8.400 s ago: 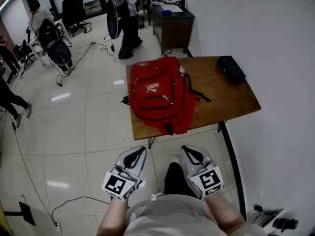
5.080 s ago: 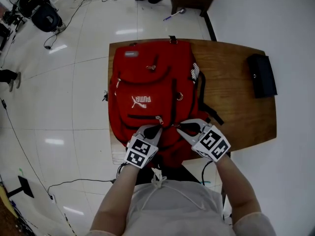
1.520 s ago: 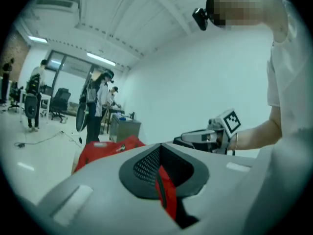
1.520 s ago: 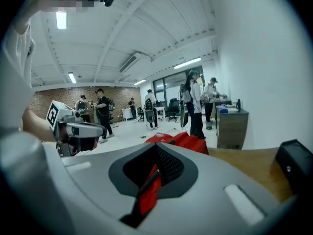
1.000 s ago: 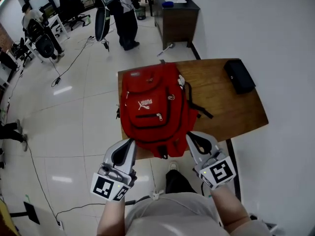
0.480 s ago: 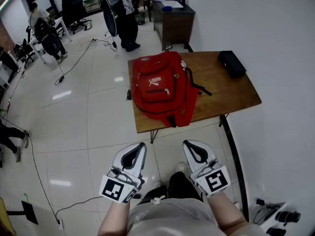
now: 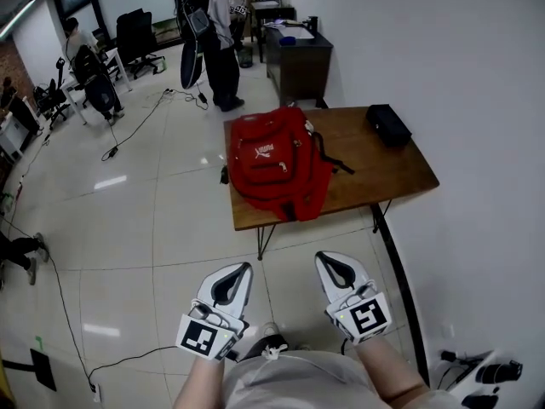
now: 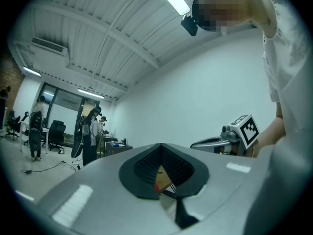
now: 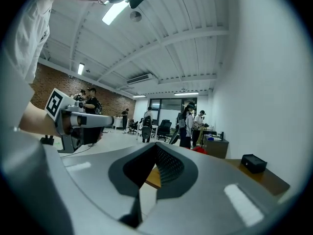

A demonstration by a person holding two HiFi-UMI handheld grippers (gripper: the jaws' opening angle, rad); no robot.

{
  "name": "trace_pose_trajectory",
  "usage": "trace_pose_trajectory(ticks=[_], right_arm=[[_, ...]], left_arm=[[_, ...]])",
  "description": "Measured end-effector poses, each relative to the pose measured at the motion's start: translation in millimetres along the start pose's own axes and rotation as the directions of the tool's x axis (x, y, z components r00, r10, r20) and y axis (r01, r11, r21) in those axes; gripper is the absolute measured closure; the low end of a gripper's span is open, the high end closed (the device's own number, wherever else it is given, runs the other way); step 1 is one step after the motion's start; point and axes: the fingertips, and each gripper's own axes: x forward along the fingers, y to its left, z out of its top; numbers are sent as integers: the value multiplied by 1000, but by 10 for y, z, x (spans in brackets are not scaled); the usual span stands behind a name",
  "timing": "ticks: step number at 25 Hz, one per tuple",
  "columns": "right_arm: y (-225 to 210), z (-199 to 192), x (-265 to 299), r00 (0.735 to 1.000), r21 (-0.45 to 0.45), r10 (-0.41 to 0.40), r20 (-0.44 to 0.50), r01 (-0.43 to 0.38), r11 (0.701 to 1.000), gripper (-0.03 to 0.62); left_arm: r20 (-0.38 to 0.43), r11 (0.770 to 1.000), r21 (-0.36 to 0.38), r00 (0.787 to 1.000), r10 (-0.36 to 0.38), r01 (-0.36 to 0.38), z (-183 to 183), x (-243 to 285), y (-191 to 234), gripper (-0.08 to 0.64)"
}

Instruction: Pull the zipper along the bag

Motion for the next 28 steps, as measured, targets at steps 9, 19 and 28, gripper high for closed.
trace_pose_trajectory(ticks=[9, 19, 28], right_arm=[[7, 9, -385, 1000, 18, 5, -4, -5, 1000, 586], [150, 100, -484, 999, 12, 47, -4, -47, 999, 586], [40, -64, -451, 998, 25, 54, -19, -53, 998, 586]], left_arm=[[30, 1000, -22, 1000, 1, -1, 58, -44, -308, 554], [-11, 998, -13, 998, 57, -57, 83, -219, -368, 554], [-28, 998, -28, 998, 52, -53, -86, -91, -412, 554]])
